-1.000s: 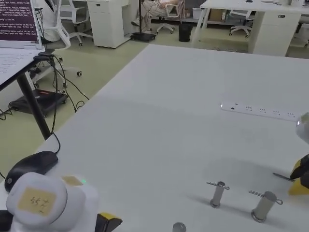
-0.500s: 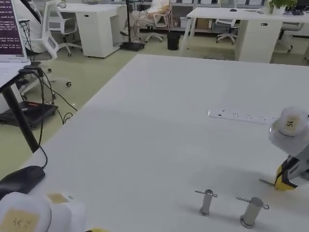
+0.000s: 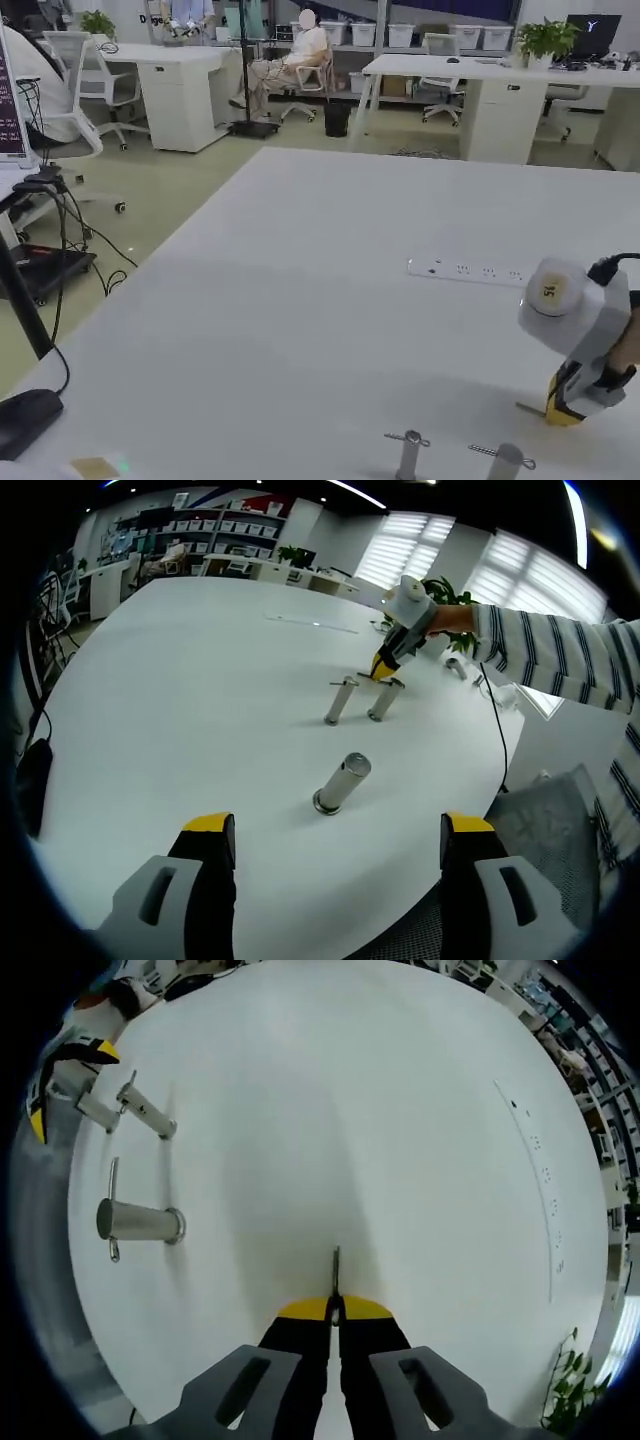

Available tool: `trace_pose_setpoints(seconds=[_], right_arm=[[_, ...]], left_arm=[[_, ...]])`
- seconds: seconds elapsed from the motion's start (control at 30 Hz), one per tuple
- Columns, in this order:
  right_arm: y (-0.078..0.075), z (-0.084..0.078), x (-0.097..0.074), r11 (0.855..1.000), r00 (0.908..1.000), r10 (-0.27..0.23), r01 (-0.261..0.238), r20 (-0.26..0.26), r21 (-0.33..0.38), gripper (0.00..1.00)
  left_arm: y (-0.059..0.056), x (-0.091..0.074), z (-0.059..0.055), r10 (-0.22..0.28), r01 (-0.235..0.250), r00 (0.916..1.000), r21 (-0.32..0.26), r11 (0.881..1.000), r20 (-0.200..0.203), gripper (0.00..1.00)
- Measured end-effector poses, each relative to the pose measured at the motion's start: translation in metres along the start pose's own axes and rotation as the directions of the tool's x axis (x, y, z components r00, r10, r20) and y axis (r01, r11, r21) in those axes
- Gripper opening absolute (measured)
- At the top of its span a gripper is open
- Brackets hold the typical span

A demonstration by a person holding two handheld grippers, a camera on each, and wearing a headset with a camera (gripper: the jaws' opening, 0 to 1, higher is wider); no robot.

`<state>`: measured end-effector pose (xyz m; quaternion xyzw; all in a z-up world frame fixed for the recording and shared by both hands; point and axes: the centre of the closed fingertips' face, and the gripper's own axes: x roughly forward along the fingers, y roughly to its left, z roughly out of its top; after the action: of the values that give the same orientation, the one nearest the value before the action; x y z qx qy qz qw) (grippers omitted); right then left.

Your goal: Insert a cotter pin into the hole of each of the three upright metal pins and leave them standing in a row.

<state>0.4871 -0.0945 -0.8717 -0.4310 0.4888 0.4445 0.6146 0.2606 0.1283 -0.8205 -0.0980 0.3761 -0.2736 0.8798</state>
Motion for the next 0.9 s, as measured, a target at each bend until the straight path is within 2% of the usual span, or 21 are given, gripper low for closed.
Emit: trace_pose_setpoints(seconds=[0.17, 0.3, 0.43, 0.63, 0.9], right_arm=[[-0.002, -0.002, 0.0, 1.0, 0.9996, -0.002, 0.001, 0.026, 0.025, 0.01], [-0.002, -0.003, 0.0, 0.999, 0.9984, -0.007, 0.005, 0.056, 0.043, 0.01], [-0.005, -0.005, -0.003, 0.998, 0.9964, -0.046, 0.044, 0.071, 0.034, 0.01], [-0.013, -0.002, -0.023, 0.994, 0.9867, -0.097, 0.091, 0.13, 0.055, 0.01], [-0.012, -0.004, -0.047, 0.987, 0.9695, -0.151, 0.138, 0.193, 0.081, 0.02]], left_arm=[[0.002, -0.004, 0.004, 0.006, -0.006, 0.9999, 0.001, 1.0, 0.015, 0.84], [0.004, -0.007, 0.003, 0.01, -0.01, 0.9999, 0.006, 1.0, 0.012, 0.84], [0.006, -0.012, 0.006, 0.017, -0.018, 0.9997, 0.022, 1.0, 0.017, 0.84], [0.009, -0.014, 0.009, 0.025, -0.026, 0.9994, 0.03, 0.999, 0.023, 0.84], [0.002, -0.015, 0.017, 0.013, -0.015, 0.9995, 0.059, 0.998, 0.029, 0.83]])
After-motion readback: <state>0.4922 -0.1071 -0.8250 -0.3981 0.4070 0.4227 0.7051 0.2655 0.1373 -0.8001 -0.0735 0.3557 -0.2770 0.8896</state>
